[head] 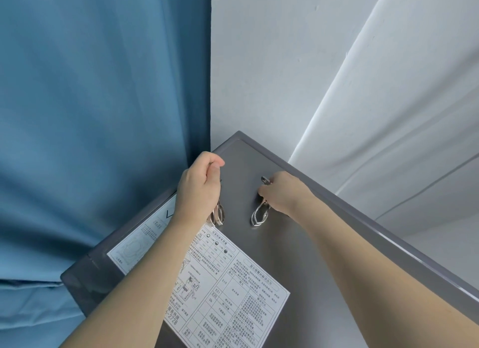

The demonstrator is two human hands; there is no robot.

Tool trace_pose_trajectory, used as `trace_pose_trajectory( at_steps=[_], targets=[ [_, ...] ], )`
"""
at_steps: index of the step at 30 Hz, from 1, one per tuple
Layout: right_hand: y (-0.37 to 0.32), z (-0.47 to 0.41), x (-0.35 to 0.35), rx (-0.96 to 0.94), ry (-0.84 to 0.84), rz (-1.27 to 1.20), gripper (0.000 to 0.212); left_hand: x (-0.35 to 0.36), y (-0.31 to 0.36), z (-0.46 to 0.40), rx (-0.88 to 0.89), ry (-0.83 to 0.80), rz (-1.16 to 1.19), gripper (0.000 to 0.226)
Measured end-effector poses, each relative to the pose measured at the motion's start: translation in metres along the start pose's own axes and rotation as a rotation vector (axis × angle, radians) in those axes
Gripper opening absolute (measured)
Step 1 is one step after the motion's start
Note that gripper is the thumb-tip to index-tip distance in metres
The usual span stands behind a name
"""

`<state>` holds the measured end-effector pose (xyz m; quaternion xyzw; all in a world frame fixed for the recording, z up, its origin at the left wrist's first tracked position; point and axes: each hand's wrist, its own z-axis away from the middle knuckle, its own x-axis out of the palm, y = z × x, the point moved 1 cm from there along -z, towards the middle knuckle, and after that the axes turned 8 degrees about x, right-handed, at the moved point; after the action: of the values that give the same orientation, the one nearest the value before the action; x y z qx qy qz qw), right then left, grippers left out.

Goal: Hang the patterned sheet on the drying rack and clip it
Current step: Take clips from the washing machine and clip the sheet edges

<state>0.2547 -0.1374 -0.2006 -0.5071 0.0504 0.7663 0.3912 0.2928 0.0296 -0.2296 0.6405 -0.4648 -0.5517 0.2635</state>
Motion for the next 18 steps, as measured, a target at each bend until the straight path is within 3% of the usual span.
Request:
trace_pose_trajectory(
  at_steps=[5, 9, 13, 18],
  targets=[
    [0.026, 0.018, -0.002, -0.109, 0.063, -0.213, 0.027, 0.000, 0.004, 0.001, -0.031, -0.009, -0.041, 0.021],
    [0.048, 0.053, -0.018, -0.031, 0.001, -0.562, 0.017, -0.001, 0.020, 0.002, -0.105, -0.025, -0.099, 0.022],
    [0.063, 0.093, -0.045, 0.054, -0.065, -0.932, 0.013, -0.001, 0.060, 0.021, -0.296, 0.074, -0.048, 0.026],
    [0.085, 0.151, -0.078, 0.020, -0.055, -1.114, 0.011, -0.007, 0.146, 0.055, -0.305, 0.130, 0.060, 0.025]
  ],
)
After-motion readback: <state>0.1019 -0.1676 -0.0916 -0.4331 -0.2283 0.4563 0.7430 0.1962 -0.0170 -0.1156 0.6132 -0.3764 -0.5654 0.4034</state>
